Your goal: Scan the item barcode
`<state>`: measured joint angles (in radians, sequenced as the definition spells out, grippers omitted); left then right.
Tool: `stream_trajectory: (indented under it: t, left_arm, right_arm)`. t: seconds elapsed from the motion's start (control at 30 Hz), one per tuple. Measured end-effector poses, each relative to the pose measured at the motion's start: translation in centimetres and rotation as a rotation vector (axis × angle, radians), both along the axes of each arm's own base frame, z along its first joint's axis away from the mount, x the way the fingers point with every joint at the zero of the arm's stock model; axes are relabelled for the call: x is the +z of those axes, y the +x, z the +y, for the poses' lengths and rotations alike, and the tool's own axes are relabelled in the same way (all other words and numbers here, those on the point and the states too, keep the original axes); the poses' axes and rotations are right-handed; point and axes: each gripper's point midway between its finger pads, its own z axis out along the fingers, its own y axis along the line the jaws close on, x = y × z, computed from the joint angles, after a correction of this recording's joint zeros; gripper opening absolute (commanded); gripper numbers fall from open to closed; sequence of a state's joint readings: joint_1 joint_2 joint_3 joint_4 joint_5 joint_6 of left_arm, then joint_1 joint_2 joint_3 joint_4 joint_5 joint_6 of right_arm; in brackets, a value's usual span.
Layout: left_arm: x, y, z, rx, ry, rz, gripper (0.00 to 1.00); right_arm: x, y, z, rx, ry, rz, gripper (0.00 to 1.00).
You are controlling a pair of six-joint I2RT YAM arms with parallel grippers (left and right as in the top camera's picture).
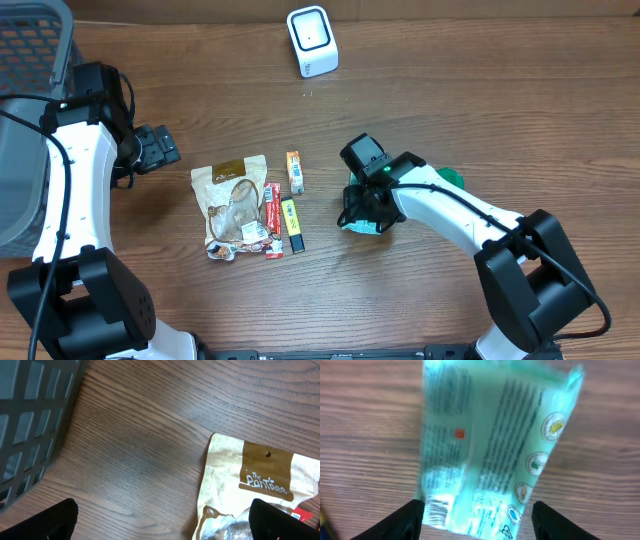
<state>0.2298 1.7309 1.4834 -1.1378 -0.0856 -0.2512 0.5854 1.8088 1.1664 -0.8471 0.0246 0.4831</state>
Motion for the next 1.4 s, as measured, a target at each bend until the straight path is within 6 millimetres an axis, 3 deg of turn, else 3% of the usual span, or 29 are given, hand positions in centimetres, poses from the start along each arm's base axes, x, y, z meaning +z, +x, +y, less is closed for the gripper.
stream_trajectory:
  t: [0.17, 0.23, 0.53, 0.8, 1.1, 1.23, 1.4]
  left_arm:
    - [0.0, 0.0, 0.0, 0.0, 0.0, 0.0, 1.0]
    - [0.0, 0.0, 0.0, 0.0, 0.0, 0.0, 1.0]
    - [0.0, 0.0, 0.0, 0.0, 0.0, 0.0, 1.0]
    - [0.0, 0.0, 0.0, 0.0, 0.0, 0.0, 1.0]
    - [0.0, 0.0, 0.0, 0.0, 0.0, 0.0, 1.0]
    - [0.0, 0.0, 0.0, 0.0, 0.0, 0.0, 1.0]
    - [0.0, 0.0, 0.0, 0.0, 0.0, 0.0, 1.0]
  right_arm:
    - [4.2, 2.4, 1.1, 0.004, 0.018, -0.047, 0.72]
    - [4.9, 2.7, 1.3, -0.001, 0.025, -0.056, 0.72]
    - [1.3, -0.1, 0.9, -0.025, 0.0, 0.006, 0.64]
    - [-1.8, -1.0, 0.4, -0.039, 0.014, -0.003, 0.6]
    - [-1.8, -1.4, 0.0, -0.037, 0.004, 0.011, 0.77]
    - [-0.1, -1.2, -0.3, -0.023, -0.022, 0.044, 0.78]
    - [4.6, 3.2, 1.7, 0.004, 0.046, -0.078, 0.8]
